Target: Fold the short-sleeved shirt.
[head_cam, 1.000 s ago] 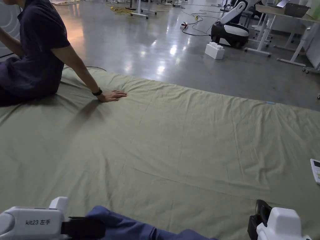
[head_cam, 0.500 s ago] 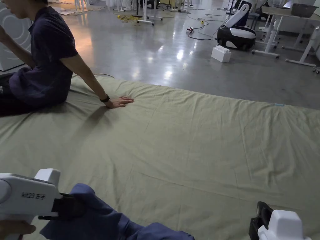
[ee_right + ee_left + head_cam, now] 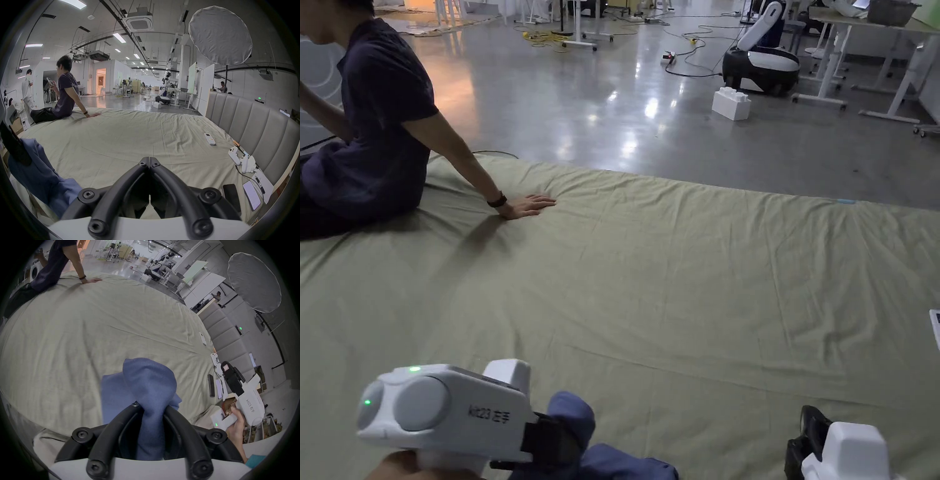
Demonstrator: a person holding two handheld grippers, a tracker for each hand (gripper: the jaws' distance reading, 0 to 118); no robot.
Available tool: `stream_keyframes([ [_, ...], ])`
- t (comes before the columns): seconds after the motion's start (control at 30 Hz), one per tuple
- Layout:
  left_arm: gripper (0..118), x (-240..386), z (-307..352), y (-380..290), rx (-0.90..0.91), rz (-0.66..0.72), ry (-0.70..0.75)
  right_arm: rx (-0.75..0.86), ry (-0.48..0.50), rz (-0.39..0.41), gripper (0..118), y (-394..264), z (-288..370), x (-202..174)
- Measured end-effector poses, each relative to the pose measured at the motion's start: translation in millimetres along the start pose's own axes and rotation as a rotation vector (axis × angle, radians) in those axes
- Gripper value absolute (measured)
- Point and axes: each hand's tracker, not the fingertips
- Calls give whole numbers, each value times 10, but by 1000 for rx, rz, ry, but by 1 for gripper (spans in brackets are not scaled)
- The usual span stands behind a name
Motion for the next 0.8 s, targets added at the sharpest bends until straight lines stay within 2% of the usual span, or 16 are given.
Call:
stream_keyframes([
  [0.13,13,162,-365,-95,-20,72,-34,-9,-9,-7,0,-37,11,48],
  [0.37,13,334,-1065,-275,-51,137,-3,-25,-23,-19,0,-105,29,123],
  [0.57,15,370,-1293,-379,-33,162,18,-37,-30,-27,0,-148,29,148],
  [0.63,22,365,-1268,-405,-33,167,1,-39,-31,-26,0,-157,23,149],
  [0.73,49,321,-1112,-364,-44,185,-104,-40,-29,-24,0,-157,21,153],
  [0.77,56,307,-1026,-351,-48,193,-138,-40,-29,-23,0,-154,23,157],
  [0.8,58,282,-923,-316,-45,190,-164,-39,-30,-23,0,-150,25,162],
])
